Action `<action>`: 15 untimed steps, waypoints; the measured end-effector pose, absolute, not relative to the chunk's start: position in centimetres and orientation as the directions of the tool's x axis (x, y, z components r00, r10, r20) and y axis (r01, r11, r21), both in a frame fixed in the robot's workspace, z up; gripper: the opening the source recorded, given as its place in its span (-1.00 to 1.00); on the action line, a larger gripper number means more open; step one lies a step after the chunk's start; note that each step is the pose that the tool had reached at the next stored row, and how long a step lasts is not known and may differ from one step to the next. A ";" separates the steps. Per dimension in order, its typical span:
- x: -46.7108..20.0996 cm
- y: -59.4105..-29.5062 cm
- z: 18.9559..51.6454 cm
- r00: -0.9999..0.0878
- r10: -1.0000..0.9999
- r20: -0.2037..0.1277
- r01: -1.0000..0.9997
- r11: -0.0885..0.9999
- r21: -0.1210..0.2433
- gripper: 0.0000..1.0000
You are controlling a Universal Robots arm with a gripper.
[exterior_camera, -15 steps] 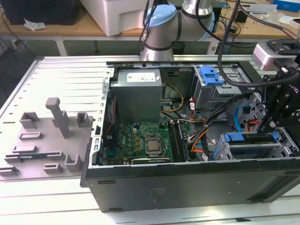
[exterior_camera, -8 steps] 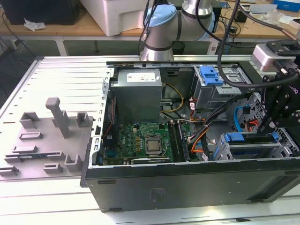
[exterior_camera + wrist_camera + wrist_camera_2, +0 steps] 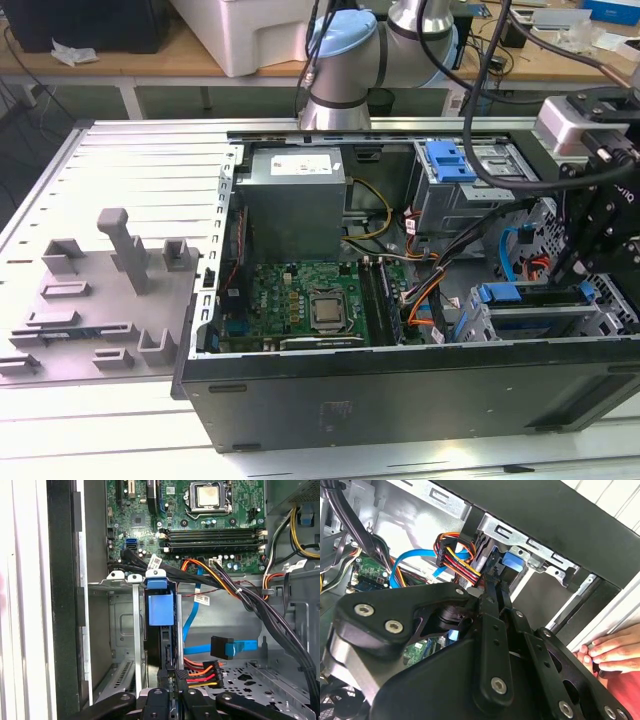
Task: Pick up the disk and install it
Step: 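Insert the first disk wire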
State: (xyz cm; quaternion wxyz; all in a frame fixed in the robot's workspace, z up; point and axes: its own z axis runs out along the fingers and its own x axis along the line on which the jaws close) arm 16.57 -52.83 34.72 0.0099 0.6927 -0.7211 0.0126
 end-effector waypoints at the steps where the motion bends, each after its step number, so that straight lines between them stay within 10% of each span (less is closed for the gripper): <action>1: 16.6 -52.8 34.7 -0.040 -0.999 0.032 -0.999 0.040 -0.004 -0.67; 15: 16.6 -52.8 34.4 -0.040 -0.999 0.032 -0.999 0.040 -0.004 -0.67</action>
